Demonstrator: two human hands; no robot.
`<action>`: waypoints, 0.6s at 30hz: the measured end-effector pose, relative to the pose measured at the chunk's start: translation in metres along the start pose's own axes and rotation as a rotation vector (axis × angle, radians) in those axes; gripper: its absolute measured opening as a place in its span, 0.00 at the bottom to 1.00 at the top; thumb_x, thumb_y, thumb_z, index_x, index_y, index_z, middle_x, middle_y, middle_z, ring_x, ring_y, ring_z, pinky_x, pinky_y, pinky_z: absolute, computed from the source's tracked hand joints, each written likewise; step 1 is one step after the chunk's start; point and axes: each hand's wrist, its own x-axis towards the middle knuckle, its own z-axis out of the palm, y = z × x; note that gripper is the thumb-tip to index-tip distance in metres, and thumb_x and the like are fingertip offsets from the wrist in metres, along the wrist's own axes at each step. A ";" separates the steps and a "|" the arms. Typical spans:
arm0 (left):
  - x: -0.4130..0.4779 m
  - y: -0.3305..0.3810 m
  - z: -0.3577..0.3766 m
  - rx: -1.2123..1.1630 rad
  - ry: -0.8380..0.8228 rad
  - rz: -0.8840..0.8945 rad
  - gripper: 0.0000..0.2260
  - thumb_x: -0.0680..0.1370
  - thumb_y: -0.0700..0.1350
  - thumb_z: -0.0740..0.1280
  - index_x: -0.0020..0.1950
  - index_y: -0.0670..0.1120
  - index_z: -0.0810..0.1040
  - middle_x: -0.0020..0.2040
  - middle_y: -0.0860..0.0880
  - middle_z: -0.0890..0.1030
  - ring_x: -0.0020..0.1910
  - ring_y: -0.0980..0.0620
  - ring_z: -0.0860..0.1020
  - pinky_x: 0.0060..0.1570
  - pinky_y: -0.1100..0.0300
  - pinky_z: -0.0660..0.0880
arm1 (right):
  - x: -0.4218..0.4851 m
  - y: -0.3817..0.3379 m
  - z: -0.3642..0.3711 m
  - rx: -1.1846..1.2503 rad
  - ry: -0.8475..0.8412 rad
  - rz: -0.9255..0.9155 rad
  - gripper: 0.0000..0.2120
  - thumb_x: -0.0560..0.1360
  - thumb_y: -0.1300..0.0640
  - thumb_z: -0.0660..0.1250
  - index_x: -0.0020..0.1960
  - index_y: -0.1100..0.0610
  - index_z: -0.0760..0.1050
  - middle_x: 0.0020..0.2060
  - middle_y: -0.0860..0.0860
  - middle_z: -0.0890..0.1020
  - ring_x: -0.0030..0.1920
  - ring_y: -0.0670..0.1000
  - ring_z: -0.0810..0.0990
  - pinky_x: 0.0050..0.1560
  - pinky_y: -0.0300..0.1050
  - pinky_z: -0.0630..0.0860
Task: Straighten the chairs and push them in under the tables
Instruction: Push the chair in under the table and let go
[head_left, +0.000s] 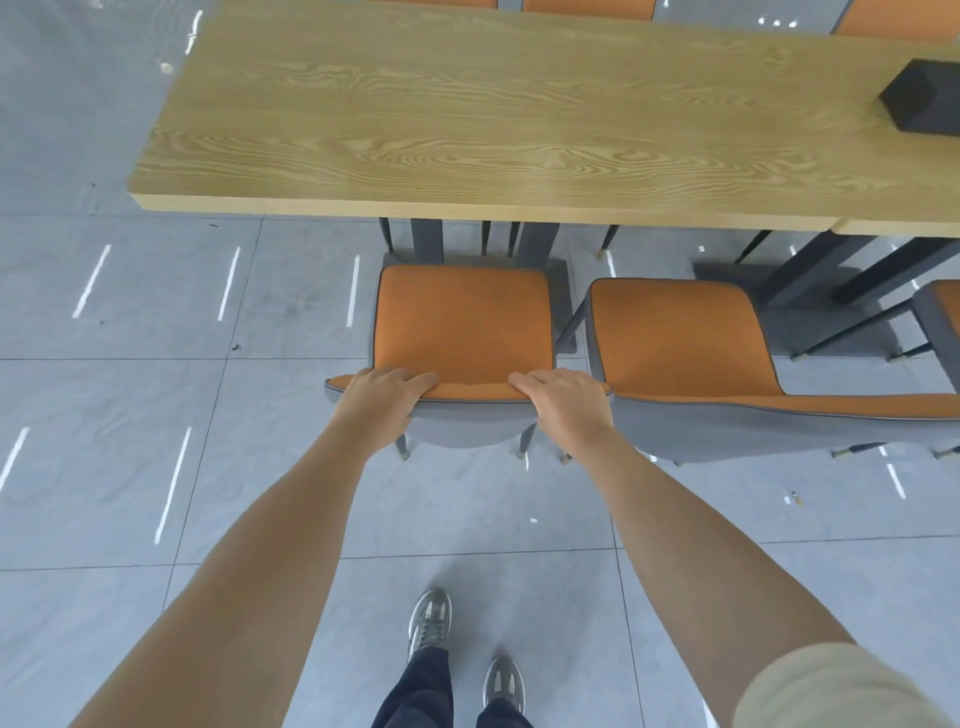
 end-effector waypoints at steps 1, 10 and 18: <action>-0.001 0.001 0.001 -0.002 0.003 -0.004 0.22 0.77 0.41 0.63 0.71 0.51 0.65 0.60 0.48 0.77 0.58 0.45 0.75 0.58 0.55 0.69 | -0.001 0.000 -0.001 -0.006 0.013 -0.008 0.24 0.55 0.77 0.69 0.45 0.56 0.80 0.28 0.52 0.80 0.27 0.55 0.76 0.28 0.38 0.60; -0.004 0.002 0.003 -0.011 0.036 -0.021 0.23 0.77 0.41 0.63 0.71 0.52 0.65 0.61 0.50 0.77 0.59 0.46 0.75 0.58 0.55 0.68 | -0.002 0.003 0.000 0.039 -0.033 -0.038 0.24 0.69 0.74 0.58 0.60 0.55 0.73 0.45 0.54 0.80 0.44 0.56 0.76 0.40 0.44 0.61; -0.008 0.006 0.002 -0.026 0.025 -0.023 0.21 0.76 0.42 0.64 0.69 0.51 0.67 0.58 0.49 0.78 0.57 0.46 0.76 0.57 0.55 0.70 | -0.011 -0.004 0.002 0.029 -0.057 0.082 0.21 0.72 0.67 0.65 0.63 0.53 0.70 0.48 0.51 0.80 0.50 0.55 0.76 0.50 0.45 0.68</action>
